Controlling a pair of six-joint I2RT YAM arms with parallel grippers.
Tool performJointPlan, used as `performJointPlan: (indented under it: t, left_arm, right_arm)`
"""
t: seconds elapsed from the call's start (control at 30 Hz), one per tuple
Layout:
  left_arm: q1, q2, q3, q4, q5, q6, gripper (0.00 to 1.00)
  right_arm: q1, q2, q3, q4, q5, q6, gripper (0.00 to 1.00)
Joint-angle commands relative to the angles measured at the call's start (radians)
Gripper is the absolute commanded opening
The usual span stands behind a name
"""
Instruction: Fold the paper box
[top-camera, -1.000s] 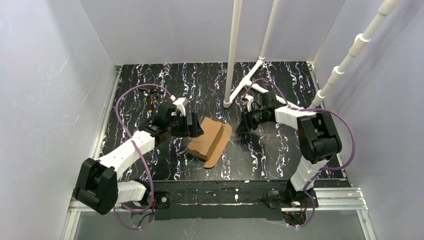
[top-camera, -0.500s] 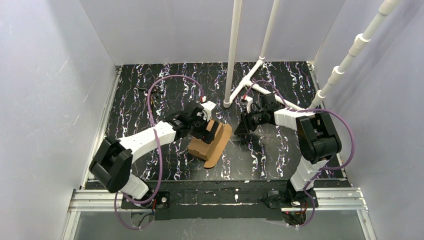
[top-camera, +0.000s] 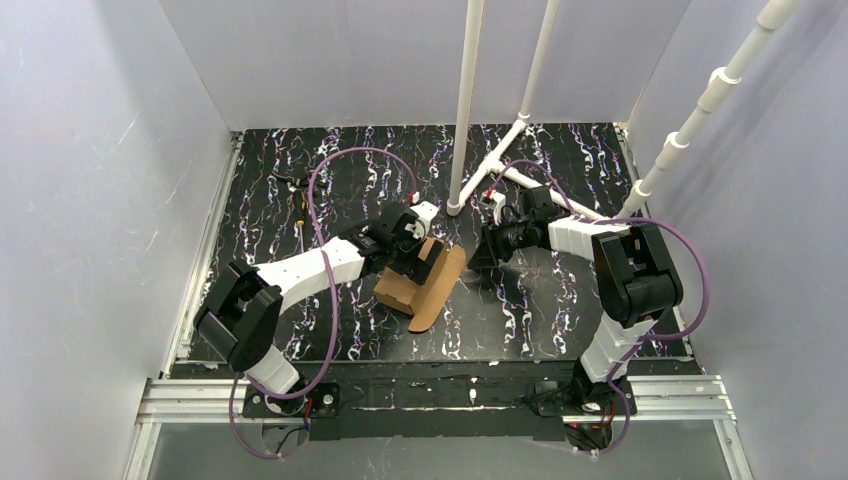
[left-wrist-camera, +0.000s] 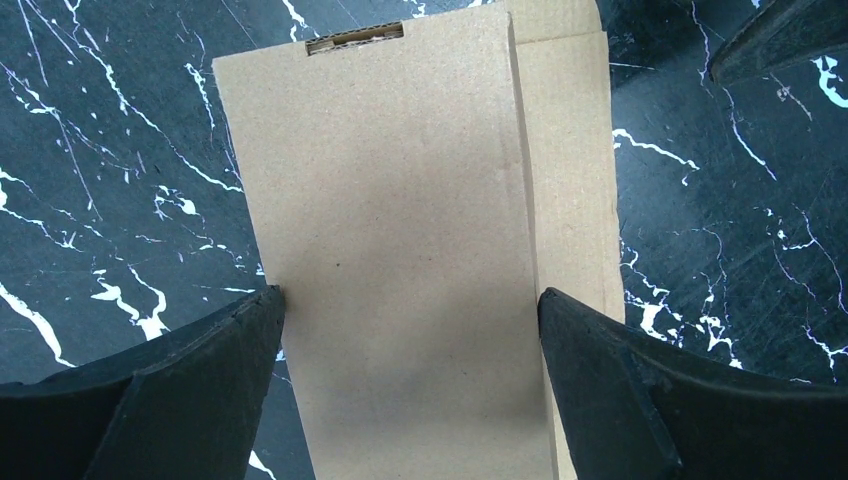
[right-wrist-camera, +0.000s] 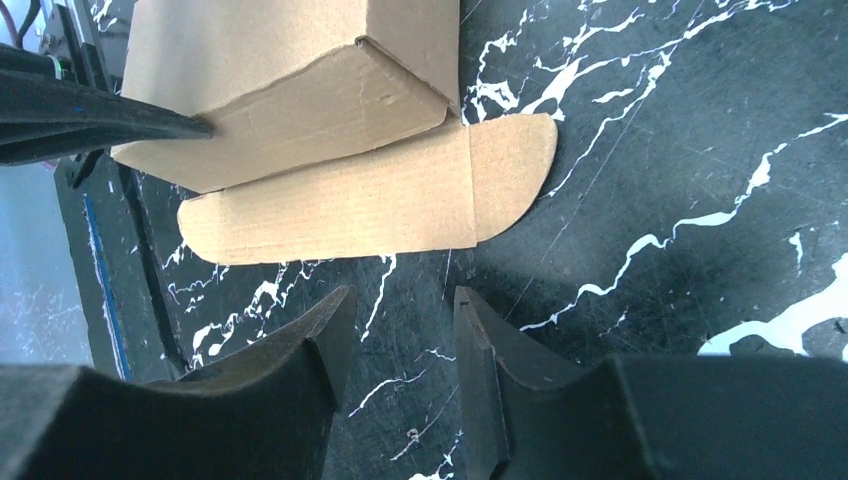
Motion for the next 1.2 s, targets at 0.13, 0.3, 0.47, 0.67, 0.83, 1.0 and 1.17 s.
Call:
performJointPlan:
  t: [0.13,0.3,0.47,0.67,0.83,1.0,1.17]
  left_arm:
    - [-0.038,0.038,0.012,-0.127,-0.101,0.038,0.96]
    - [-0.077,0.048,0.039,-0.168,-0.198,0.037,0.98]
    - [-0.077,0.005,0.058,-0.162,-0.208,0.021,0.98]
    - [-0.075,-0.128,0.03,-0.085,-0.176,0.004,0.98]
    - [-0.069,-0.221,-0.019,-0.033,-0.161,-0.022,0.98]
    - [-0.002,-0.225,-0.071,-0.036,-0.071,-0.049,0.98]
    - [0.114,-0.246,-0.181,0.079,0.138,-0.106,0.98]
  right_arm:
    - [-0.002,0.018,0.016,0.057,-0.026,0.039,0.5]
    - [-0.002,0.02,0.019,0.057,-0.032,0.04,0.51]
    - [-0.002,0.02,0.02,0.056,-0.037,0.039,0.51]
    - [-0.002,0.017,0.022,0.052,-0.044,0.034,0.52]
    - [-0.002,0.018,0.024,0.051,-0.049,0.033,0.53]
    - [-0.002,0.015,0.019,0.09,-0.042,0.049,0.54]
    - [0.006,0.067,0.016,0.199,0.004,0.119,0.61]
